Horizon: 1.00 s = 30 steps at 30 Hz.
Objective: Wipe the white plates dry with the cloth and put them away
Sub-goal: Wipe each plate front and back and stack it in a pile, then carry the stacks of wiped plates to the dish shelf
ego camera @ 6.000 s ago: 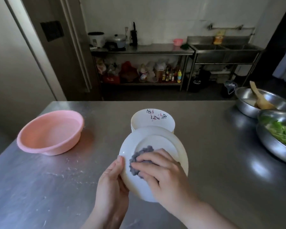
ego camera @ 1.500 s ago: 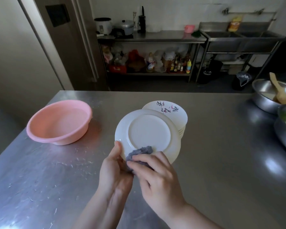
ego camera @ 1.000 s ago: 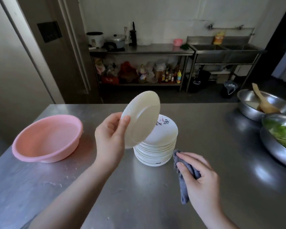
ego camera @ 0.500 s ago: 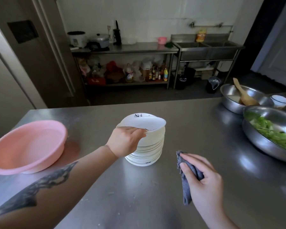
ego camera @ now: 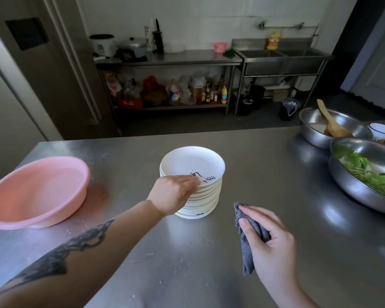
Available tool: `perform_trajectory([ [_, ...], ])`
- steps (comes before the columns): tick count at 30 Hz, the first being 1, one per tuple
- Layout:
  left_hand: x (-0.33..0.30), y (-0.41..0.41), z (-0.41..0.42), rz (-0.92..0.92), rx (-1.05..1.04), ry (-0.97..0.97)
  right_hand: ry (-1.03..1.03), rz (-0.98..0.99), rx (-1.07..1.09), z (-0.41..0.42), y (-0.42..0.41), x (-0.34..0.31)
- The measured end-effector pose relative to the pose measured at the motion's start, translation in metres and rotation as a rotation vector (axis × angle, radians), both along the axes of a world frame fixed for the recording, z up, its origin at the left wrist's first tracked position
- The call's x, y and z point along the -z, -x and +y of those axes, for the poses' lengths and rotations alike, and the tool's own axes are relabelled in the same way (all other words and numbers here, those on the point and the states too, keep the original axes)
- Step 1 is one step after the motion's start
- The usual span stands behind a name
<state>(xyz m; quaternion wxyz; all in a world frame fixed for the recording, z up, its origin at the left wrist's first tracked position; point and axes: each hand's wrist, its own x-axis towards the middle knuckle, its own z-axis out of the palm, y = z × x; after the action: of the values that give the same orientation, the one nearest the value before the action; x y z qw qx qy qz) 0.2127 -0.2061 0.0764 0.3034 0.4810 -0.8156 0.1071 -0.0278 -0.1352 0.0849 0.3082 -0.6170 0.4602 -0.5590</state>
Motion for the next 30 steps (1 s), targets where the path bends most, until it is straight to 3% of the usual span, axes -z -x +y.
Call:
perform_trajectory([
  [12,0.01,0.004,0.005,0.088,-0.072,-0.12,-0.037,-0.004,-0.012,0.003,-0.001,0.01],
  [19,0.021,0.017,0.011,0.227,-0.233,-0.191,-0.042,0.016,-0.017,0.005,-0.002,0.014],
  [24,0.026,0.042,0.028,0.408,-0.361,-0.259,-0.086,0.181,0.004,0.002,0.014,0.037],
  [30,0.037,0.049,0.045,0.41,-0.322,-0.294,-0.205,0.443,0.179,-0.018,0.063,0.083],
])
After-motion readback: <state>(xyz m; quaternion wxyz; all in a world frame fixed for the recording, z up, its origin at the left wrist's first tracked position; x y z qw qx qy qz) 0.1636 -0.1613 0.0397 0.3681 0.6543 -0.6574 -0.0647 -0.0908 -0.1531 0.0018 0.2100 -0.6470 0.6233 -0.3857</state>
